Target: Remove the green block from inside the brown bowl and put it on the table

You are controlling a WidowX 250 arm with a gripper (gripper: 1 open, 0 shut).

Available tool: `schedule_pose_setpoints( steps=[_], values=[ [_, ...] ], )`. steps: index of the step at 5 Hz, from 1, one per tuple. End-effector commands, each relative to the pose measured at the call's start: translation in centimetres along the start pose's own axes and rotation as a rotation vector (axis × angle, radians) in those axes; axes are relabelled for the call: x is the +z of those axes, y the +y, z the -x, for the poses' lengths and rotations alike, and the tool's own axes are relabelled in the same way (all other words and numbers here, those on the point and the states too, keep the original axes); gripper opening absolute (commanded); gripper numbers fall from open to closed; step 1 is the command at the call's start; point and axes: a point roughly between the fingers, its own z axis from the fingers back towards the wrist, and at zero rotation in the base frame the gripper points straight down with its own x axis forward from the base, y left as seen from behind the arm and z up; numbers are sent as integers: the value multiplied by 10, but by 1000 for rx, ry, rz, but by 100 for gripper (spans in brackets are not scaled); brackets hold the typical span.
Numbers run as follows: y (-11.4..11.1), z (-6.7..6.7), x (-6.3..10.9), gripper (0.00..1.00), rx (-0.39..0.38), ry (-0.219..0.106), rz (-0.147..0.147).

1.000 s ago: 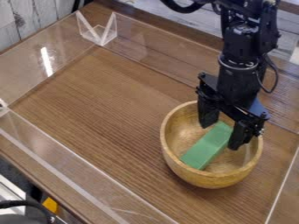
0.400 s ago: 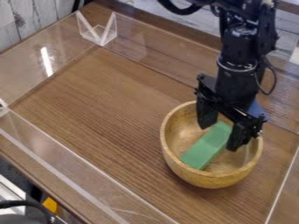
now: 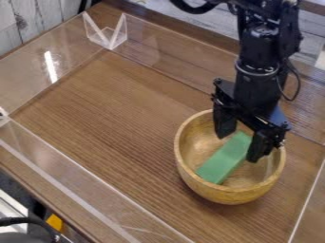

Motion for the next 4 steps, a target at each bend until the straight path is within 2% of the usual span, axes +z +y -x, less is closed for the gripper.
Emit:
schedule_pose_setpoints(
  steps=[1,3,4],
  values=[
    [-2,-4,19,100,-9,-72,-6],
    [-2,-3,18,100,-10,-74,2],
    [-1,-1,14,100,-7,-61,5]
  ],
)
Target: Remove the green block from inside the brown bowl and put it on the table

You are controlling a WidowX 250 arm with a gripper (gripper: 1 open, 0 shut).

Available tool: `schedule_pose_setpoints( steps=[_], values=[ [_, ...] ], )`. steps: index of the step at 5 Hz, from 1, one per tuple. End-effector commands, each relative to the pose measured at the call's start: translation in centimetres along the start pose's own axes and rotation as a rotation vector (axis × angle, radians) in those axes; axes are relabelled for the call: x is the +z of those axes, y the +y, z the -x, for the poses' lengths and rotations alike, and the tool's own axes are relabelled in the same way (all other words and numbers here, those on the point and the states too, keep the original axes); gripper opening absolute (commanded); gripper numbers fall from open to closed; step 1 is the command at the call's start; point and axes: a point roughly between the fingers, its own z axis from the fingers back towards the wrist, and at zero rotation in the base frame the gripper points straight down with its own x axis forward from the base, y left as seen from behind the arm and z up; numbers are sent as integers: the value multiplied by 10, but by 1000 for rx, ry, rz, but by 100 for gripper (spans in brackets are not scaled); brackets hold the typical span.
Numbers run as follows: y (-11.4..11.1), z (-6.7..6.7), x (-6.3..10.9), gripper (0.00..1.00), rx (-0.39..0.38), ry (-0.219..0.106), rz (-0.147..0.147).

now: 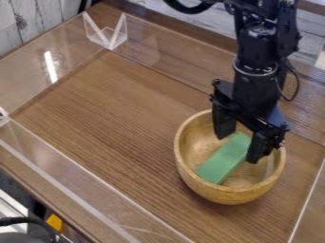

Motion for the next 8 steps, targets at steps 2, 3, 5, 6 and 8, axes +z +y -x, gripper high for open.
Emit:
schedule_pose_setpoints(
  steps=[2,3,5,6,8],
  values=[
    [1,1,5,100,-2,-22,-3],
    [1,4,2,100,3,-12,-5],
    [2,8,-6,100,9,9,-7],
    [2,10,-9,100,12,19,-9],
    [3,13,-16,100,18,34,-4]
  ],
)
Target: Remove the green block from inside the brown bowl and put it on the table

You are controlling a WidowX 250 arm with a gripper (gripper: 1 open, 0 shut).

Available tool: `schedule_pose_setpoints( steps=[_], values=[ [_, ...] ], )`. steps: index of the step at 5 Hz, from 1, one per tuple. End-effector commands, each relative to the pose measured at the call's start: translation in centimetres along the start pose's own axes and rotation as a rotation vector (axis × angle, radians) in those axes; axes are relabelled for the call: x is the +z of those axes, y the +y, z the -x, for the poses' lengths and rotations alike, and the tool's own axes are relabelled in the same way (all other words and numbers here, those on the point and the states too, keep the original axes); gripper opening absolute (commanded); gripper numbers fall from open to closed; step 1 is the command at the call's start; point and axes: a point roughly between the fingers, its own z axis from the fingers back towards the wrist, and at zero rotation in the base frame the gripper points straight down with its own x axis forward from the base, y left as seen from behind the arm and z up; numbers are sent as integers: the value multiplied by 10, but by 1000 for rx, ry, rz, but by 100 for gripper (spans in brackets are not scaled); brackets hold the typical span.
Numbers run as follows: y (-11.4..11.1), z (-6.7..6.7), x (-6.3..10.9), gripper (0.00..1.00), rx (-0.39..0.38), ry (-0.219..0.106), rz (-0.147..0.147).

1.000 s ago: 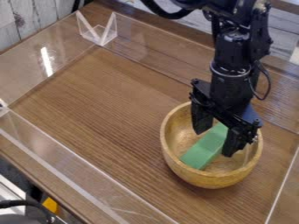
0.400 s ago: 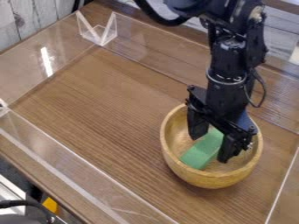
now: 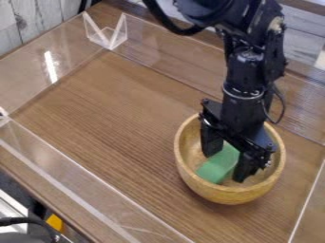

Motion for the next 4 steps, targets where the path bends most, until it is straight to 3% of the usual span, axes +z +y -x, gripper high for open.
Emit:
schedule_pose_setpoints(
  steps=[1,4],
  values=[
    [2,-2,4,100,6,-22,2],
    [6,-2,-3,100,20,-14,7]
  ],
)
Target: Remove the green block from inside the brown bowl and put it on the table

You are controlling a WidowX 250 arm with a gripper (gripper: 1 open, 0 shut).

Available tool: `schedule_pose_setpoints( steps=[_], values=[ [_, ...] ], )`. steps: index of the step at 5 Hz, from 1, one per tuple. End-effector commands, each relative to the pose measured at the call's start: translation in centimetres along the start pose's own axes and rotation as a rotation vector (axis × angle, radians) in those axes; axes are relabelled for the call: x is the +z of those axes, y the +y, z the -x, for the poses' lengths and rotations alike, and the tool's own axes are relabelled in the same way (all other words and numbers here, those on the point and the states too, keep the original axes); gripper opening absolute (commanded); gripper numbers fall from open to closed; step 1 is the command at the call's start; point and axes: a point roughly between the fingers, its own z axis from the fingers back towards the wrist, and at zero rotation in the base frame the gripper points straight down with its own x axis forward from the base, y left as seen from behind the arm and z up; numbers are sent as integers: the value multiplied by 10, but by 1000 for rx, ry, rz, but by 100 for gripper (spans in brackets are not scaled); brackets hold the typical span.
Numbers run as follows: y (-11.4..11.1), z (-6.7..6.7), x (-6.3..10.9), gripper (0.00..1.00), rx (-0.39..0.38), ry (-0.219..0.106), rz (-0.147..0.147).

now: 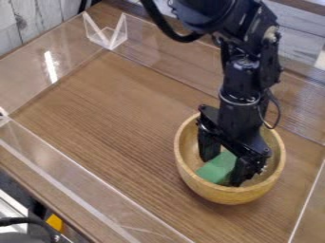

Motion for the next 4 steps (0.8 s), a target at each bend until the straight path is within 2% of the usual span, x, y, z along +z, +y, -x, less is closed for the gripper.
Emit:
schedule_pose_setpoints(
  steps=[1,2,4],
  values=[
    [3,-3,4,100,11,-20,0],
    [3,-3,3,0,16,-21,-1],
    [1,1,5,0,36,-21,-1]
  ],
)
